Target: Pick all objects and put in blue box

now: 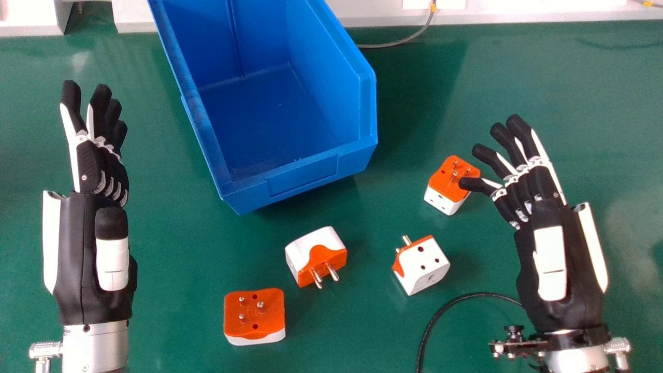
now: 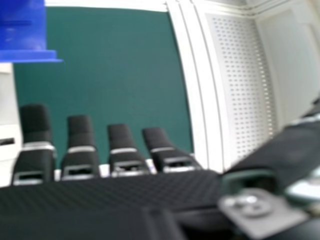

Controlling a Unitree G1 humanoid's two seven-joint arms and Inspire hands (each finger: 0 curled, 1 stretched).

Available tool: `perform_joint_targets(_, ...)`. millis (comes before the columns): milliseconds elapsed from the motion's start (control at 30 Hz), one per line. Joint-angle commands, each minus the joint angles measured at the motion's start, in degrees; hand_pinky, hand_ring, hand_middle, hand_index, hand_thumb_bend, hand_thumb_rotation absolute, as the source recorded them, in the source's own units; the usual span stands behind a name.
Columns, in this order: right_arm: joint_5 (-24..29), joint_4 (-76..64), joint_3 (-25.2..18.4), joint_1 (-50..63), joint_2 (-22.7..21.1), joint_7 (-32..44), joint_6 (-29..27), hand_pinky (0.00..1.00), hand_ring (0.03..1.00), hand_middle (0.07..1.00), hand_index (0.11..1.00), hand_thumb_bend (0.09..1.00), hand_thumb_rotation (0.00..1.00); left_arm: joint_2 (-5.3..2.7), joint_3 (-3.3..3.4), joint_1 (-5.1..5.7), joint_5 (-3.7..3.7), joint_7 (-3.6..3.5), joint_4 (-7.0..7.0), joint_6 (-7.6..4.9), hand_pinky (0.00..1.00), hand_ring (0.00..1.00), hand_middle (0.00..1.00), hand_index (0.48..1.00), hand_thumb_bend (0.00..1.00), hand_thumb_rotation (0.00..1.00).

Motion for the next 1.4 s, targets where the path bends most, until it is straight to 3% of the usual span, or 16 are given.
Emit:
perform_joint_targets(0,0.1,-0.4,-0.2,-1.0,-0.3,-0.1,-1.4,0.70,0.862,0.917,0.923,0.431,0.94,0.34,-0.06,-0.53,-0.17,0.05,-0.75,-0.99,1.00,1.00,1.00,1.000,1.00,1.00)
perform_joint_targets(300,-0.4,0.0,-0.1,-1.3,-0.2,-0.4,-1.7,0.70,0.862,0.918,0.924,0.429,0.94,0.55,0.10,-0.84,-0.54,-0.17,-0.18,-1.11,1.00,1.00,1.00,1.000,1.00,1.00)
perform_joint_targets(600,-1.6,0.8,-0.4,-1.9,-0.8,-1.0,-2.4,0.70,0.865,0.918,0.924,0.427,0.95,0.30,-0.01,-0.92,-0.26,0.01,-0.40,-1.09,1.00,1.00,1.00,1.000,1.00,1.00)
perform_joint_targets(700,-6.3,3.5,-2.1,-3.5,-2.0,-4.8,-4.4,0.73,0.878,0.919,0.928,0.445,0.94,0.43,0.05,-1.01,-0.45,-0.08,-0.32,-1.05,1.00,1.00,1.00,1.000,1.00,1.00)
perform_joint_targets(800,-14.5,6.6,-4.1,-5.7,-3.6,-11.4,-6.6,0.74,0.884,0.920,0.929,0.458,0.92,0.44,0.08,-1.15,-0.39,-0.06,-0.22,-1.04,1.00,1.00,1.00,1.000,1.00,1.00)
perform_joint_targets(867,-22.1,8.3,-5.4,-7.2,-5.2,-17.6,-7.7,0.76,0.891,0.921,0.930,0.499,0.87,0.47,0.13,-1.29,-0.37,-0.04,-0.09,-1.04,1.00,1.00,1.00,1.000,1.00,1.00)
perform_joint_targets(933,-29.5,9.4,-5.7,-8.4,-7.2,-24.2,-7.1,0.79,0.906,0.929,0.937,0.591,0.75,0.51,0.18,-1.45,-0.36,-0.01,-0.03,-1.00,1.00,1.00,1.00,1.000,1.00,1.00)
perform_joint_targets(1033,-36.8,10.5,-4.9,-9.9,-9.7,-32.2,-5.7,0.83,0.934,0.949,0.955,0.684,0.64,0.64,0.26,-1.64,-0.52,-0.07,0.01,-0.96,1.00,1.00,1.00,1.000,1.00,1.00)
perform_joint_targets(1167,-38.7,12.7,-3.3,-11.7,-11.1,-37.3,-5.6,0.86,0.960,0.967,0.972,0.760,0.55,0.68,0.33,-2.12,-0.49,-0.08,0.42,-1.01,1.00,1.00,1.00,1.000,1.00,1.00)
perform_joint_targets(1367,-39.4,15.0,-1.0,-13.8,-13.1,-41.6,-5.4,0.87,0.963,0.972,0.975,0.784,0.53,0.66,0.36,-3.08,-0.33,-0.09,1.65,-1.31,1.00,1.00,1.00,1.000,1.00,1.00)
